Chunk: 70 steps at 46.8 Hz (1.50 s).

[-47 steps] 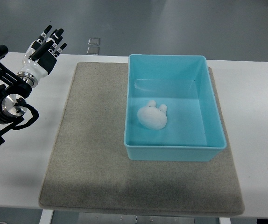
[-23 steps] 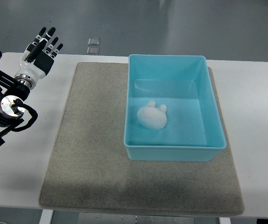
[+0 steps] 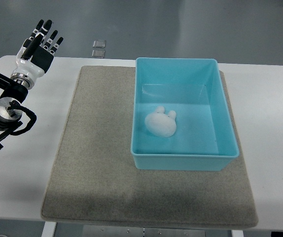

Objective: Place white toy into blue box with left hand

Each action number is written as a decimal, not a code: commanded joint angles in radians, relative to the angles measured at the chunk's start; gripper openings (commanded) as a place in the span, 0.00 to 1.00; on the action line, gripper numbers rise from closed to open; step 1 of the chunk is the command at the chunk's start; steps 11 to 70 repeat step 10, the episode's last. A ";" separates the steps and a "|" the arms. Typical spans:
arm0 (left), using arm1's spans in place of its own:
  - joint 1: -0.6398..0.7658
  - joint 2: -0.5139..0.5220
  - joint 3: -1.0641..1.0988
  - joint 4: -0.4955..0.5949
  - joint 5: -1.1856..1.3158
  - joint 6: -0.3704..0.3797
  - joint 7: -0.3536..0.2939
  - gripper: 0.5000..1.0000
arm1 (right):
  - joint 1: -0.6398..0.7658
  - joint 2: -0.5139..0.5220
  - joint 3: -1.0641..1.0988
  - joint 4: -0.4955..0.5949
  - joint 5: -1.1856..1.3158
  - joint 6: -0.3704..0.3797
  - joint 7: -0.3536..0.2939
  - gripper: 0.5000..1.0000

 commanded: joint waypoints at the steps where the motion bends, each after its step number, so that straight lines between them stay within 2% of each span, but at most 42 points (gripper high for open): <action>1: 0.000 0.000 -0.010 -0.001 0.000 -0.001 0.000 1.00 | 0.000 0.000 0.001 0.000 0.000 0.001 0.000 0.87; 70: -0.002 0.000 -0.012 0.001 0.000 -0.001 0.000 1.00 | 0.000 0.000 0.001 0.000 0.000 -0.001 0.002 0.87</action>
